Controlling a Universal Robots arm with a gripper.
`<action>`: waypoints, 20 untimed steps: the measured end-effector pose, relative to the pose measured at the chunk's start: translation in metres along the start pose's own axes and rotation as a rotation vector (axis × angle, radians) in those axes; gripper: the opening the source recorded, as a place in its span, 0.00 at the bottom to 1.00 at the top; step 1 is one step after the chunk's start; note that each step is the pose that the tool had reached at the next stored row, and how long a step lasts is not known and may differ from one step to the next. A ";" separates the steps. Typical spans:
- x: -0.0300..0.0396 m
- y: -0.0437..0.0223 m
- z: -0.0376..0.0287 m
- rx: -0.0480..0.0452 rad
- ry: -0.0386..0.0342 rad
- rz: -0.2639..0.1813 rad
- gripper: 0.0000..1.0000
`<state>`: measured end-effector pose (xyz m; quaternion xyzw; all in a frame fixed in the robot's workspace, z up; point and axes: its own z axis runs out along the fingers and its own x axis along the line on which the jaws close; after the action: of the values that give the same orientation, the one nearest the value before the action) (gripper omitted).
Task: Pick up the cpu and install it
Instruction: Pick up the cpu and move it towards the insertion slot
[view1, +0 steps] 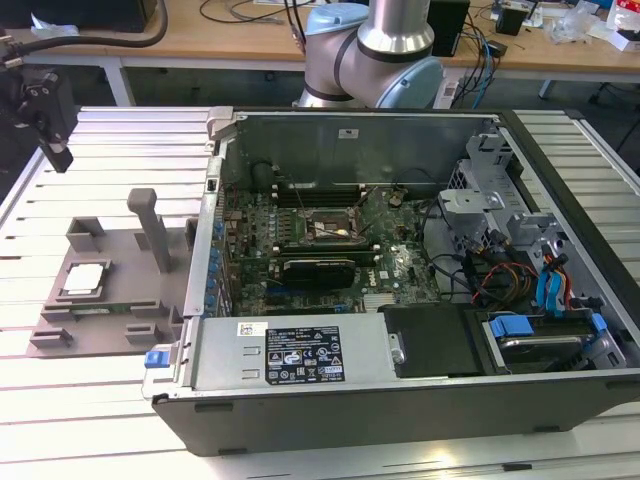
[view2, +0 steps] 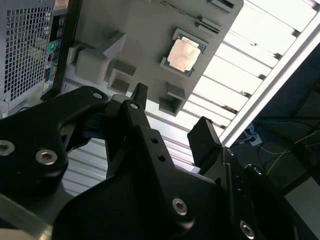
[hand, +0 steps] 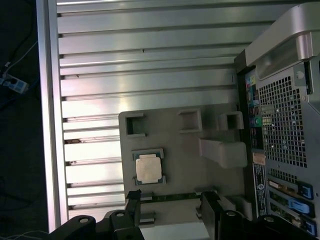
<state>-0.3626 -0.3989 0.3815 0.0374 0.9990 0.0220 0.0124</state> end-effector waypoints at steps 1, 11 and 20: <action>0.0000 0.0000 0.0003 0.0000 -0.0001 0.000 0.60; 0.0001 -0.0003 0.0056 -0.0001 -0.0001 0.000 0.60; 0.0002 -0.0005 0.0104 0.0000 -0.0001 0.000 0.60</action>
<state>-0.3626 -0.3989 0.3712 0.0374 0.9990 0.0220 0.0125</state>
